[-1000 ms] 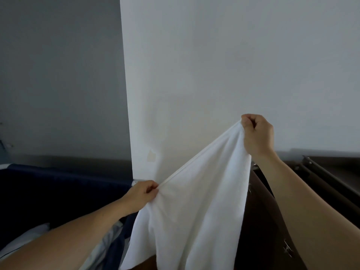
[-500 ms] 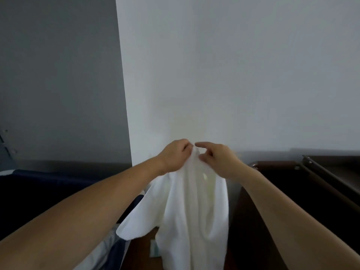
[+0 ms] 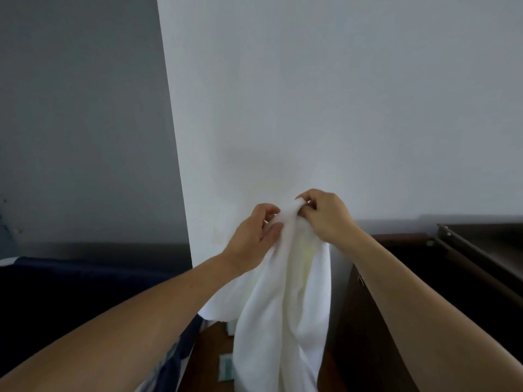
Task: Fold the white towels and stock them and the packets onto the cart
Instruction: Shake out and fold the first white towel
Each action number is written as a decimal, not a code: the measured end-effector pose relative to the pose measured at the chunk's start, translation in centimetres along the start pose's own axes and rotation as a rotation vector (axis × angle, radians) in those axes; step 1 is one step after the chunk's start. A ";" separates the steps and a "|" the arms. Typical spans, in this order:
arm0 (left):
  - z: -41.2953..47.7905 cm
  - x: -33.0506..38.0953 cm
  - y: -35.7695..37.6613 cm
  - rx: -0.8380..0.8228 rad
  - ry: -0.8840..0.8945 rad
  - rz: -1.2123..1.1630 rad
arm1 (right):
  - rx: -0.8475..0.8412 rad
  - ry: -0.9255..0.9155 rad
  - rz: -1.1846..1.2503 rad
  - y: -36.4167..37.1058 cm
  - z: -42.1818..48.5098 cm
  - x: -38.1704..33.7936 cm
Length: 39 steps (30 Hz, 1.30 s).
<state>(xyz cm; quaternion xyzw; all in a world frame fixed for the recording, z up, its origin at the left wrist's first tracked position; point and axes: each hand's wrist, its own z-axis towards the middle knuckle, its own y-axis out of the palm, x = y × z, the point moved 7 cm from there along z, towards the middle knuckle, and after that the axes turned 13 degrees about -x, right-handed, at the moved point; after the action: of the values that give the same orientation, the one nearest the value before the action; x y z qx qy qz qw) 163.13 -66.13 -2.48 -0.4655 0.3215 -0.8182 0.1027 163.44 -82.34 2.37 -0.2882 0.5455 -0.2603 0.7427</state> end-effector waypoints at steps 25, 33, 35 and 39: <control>-8.3 -13.8 2.0 -0.351 -0.262 0.179 | 0.393 0.151 0.201 -7.6 0.5 1.0; -8.7 -14.7 0.0 -0.319 -0.301 0.203 | 0.441 0.201 0.169 -8.3 -0.3 2.1; -8.6 -14.9 -0.8 -0.262 -0.320 0.173 | 0.447 0.209 0.152 -8.3 -0.5 2.5; -8.3 -15.8 -3.4 -0.090 -0.424 0.071 | 0.465 0.240 0.148 -8.6 -1.0 3.7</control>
<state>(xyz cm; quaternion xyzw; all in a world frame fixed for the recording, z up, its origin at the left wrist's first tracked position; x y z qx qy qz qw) 165.32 -52.52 -14.37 -0.6195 0.3450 -0.6829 0.1758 162.87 -91.08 5.80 -0.0363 0.5746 -0.3558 0.7362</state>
